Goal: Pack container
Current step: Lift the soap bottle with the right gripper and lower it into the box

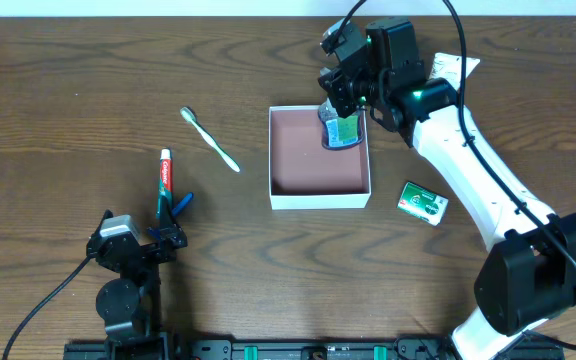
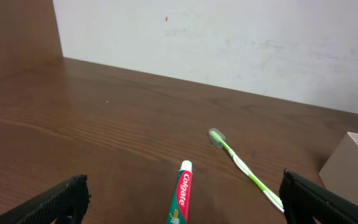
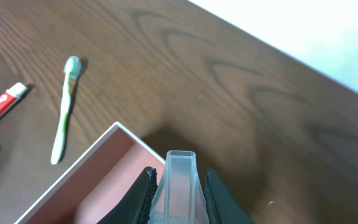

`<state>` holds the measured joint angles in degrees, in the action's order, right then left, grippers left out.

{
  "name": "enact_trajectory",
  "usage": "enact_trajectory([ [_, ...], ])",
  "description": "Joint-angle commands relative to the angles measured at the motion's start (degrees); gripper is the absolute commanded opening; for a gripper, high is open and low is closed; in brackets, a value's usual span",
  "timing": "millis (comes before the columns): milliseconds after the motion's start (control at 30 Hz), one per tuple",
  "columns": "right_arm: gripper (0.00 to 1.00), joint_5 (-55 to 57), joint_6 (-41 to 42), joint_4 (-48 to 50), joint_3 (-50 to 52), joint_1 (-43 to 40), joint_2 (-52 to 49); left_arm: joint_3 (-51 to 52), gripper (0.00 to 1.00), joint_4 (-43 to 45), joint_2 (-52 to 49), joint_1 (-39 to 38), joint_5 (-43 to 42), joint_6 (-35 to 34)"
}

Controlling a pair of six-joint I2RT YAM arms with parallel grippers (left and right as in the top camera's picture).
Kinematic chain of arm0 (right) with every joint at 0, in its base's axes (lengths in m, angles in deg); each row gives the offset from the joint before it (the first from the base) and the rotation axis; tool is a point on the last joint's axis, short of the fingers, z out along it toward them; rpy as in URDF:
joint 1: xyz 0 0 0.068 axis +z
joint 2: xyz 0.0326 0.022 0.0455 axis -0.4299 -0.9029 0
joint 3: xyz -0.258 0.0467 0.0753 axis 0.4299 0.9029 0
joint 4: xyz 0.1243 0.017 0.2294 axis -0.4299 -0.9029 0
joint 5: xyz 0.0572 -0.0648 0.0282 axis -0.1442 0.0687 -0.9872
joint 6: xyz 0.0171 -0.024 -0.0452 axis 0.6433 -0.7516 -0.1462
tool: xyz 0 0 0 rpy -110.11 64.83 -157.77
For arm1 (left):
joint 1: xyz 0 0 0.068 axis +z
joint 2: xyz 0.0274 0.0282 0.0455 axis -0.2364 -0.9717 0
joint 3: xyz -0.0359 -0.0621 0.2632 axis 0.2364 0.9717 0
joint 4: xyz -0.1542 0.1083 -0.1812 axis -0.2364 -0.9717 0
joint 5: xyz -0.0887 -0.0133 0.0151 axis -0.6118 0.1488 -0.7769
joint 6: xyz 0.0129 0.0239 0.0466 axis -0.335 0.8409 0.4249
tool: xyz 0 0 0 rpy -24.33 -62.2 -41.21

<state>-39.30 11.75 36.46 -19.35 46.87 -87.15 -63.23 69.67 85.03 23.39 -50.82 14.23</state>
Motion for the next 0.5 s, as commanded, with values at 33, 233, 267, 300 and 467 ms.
enact_trajectory([
  [33,0.01,1.70,-3.10,2.47,-1.36,0.52,-1.01,0.76,0.98,-2.32,0.35,0.35,-0.63,0.76],
  [233,0.01,1.73,-2.86,4.15,-1.33,0.66,-2.67,0.76,0.98,-2.32,0.35,0.35,-0.63,0.74],
  [267,0.01,1.75,-2.86,4.22,-1.33,0.70,-2.99,0.76,0.98,-2.32,0.35,0.35,-0.63,0.74],
  [300,0.01,1.88,-2.86,4.22,-1.33,0.74,-3.26,0.76,0.98,-2.32,0.35,0.35,-0.63,0.74],
  [467,0.01,2.05,-2.86,4.35,-1.33,0.74,-5.11,0.76,0.98,-2.32,0.35,0.35,-0.63,0.74],
])
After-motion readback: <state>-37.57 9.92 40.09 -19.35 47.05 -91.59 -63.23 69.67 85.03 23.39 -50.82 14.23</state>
